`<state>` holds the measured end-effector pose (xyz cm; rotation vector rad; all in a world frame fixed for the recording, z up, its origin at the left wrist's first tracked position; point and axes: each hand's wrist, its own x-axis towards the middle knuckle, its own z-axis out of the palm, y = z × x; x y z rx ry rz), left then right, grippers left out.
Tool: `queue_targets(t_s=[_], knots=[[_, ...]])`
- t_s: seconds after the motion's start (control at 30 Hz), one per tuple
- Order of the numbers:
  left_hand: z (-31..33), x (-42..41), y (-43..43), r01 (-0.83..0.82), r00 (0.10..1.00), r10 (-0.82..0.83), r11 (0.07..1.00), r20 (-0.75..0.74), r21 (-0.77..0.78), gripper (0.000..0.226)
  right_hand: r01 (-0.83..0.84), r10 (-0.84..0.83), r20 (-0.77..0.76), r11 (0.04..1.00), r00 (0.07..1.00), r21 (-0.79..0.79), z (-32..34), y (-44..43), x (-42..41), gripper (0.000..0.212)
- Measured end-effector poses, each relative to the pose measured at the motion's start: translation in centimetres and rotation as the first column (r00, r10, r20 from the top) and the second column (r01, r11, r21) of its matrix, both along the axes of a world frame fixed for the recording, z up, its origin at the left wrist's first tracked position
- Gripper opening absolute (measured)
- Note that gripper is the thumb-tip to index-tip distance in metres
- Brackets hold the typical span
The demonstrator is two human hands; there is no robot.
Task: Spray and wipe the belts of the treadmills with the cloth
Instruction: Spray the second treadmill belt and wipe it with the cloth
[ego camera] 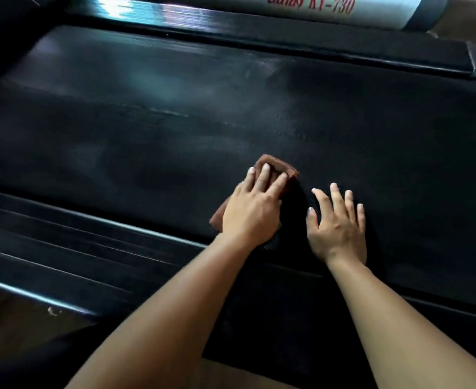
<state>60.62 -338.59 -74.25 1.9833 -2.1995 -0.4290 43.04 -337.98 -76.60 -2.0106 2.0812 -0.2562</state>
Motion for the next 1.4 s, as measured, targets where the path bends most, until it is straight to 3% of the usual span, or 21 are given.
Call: queue_targets(t_s=[0.1,0.2,0.37,0.5,0.6,0.73,0.83,1.0,1.2,1.4], knots=[[-0.4,0.8,3.2,0.001,1.0,0.0,1.0,0.024,-0.006,0.063,-0.006,0.006,0.018,1.0,1.0,0.007,0.3,0.0,-0.3,0.05],[-0.8,3.6,3.3,-0.125,0.989,0.127,0.992,0.078,-0.027,0.061,-0.03,0.029,0.043,0.999,0.999,0.016,0.6,0.2,-0.6,0.052],[-0.7,7.5,-1.0,-0.253,0.963,0.248,0.967,0.107,0.028,0.061,-0.046,0.046,0.134,0.999,0.99,-0.001,1.1,-0.1,-1.2,0.053],[-0.7,6.0,-6.3,-0.276,0.958,0.271,0.959,0.09,0.058,0.06,-0.038,0.04,0.104,0.999,0.994,-0.023,1.2,-0.6,-3.3,0.053],[-0.6,1.7,-9.3,-0.219,0.973,0.212,0.973,0.095,0.073,0.061,0.011,-0.01,0.057,1.0,0.998,-0.011,1.2,-0.8,-6.2,0.052],[-1.2,-6.3,-11.0,0.001,0.993,-0.009,0.998,0.118,0.068,0.068,0.076,-0.076,0.004,0.997,0.997,0.005,1.2,-0.9,-10.1,0.051],[-1.6,-11.8,-8.7,0.144,0.984,-0.149,0.988,0.094,0.05,0.076,0.119,-0.119,-0.032,0.993,0.992,0.011,1.3,-1.3,-12.5,0.051],[-1.1,-13.8,-1.3,0.203,0.979,-0.204,0.978,-0.003,-0.04,0.06,0.105,-0.103,-0.056,0.994,0.993,0.03,1.1,-1.3,-14.8,0.052],[-1.4,-6.3,2.6,-0.029,0.999,0.03,0.999,0.041,-0.026,0.059,0.097,-0.098,-0.044,0.995,0.994,-0.026,0.5,-0.9,-14.8,0.052],[-1.0,-3.3,-4.0,-0.294,0.955,0.293,0.956,0.041,-0.001,0.06,0.113,-0.114,-0.039,0.993,0.993,-0.045,0.3,-1.1,-14.6,0.051]])
